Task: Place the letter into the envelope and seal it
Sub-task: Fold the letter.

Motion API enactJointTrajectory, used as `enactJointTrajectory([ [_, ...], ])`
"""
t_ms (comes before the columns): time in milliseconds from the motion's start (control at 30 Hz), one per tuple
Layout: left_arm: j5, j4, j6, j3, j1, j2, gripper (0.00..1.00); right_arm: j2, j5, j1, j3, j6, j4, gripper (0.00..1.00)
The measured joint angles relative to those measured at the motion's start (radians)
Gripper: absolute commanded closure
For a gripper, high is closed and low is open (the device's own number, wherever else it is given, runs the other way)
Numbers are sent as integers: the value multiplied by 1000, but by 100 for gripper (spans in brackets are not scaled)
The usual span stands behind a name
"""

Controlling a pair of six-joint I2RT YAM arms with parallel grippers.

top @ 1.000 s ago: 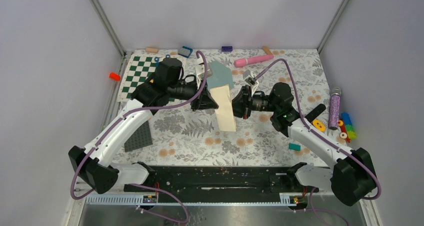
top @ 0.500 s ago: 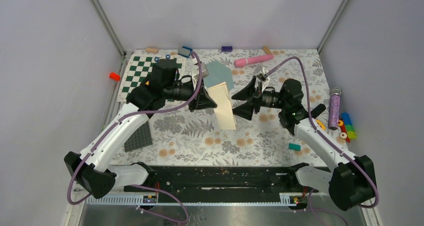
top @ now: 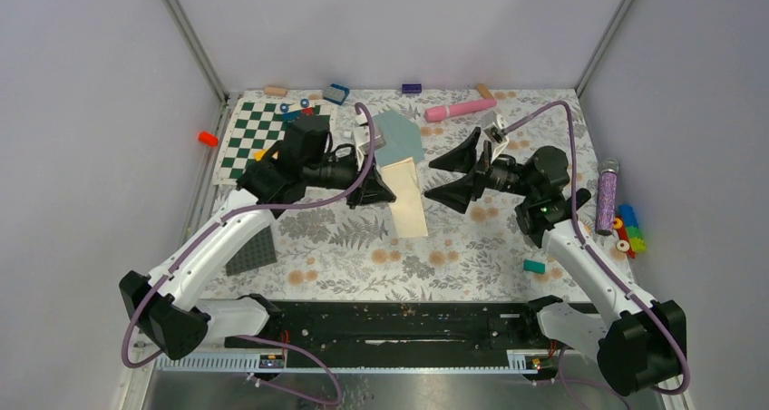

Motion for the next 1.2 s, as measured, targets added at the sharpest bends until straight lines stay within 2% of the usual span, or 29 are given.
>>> enactJointTrajectory([
  [233, -18, -3, 17, 0, -36, 19, 100, 18, 2, 0, -13, 98, 141, 4],
  [367, -23, -14, 29, 0, -64, 53, 100, 57, -1, 19, -26, 130, 183, 12],
  [533, -26, -29, 35, 2, -80, 89, 100, 77, -28, 86, -27, 102, 159, 33],
  [700, -26, -38, 47, 4, -81, 90, 99, 92, -80, 97, -27, 89, 137, 66],
  [767, -26, -41, 52, 4, -81, 90, 99, 100, -93, 97, -27, 93, 131, 77],
  [833, -25, -48, 56, 4, -82, 90, 97, 111, -108, 97, -25, 101, 130, 97],
  [867, -25, -53, 58, 4, -83, 90, 94, 116, -110, 97, -24, 105, 133, 100],
  [900, -25, -56, 61, 4, -84, 90, 84, 124, -116, 97, -23, 117, 135, 100],
  [1000, -24, -66, 77, 5, -89, 90, 41, 142, -130, 97, -19, 146, 143, 100],
  [1033, -24, -69, 82, 5, -90, 90, 32, 144, -132, 97, -17, 154, 143, 100],
  [1100, -24, -76, 89, 7, -91, 87, 21, 143, -132, 93, -15, 165, 149, 100],
  [1200, -26, -79, 95, 7, -89, 73, 18, 127, -122, 71, -15, 187, 158, 100],
])
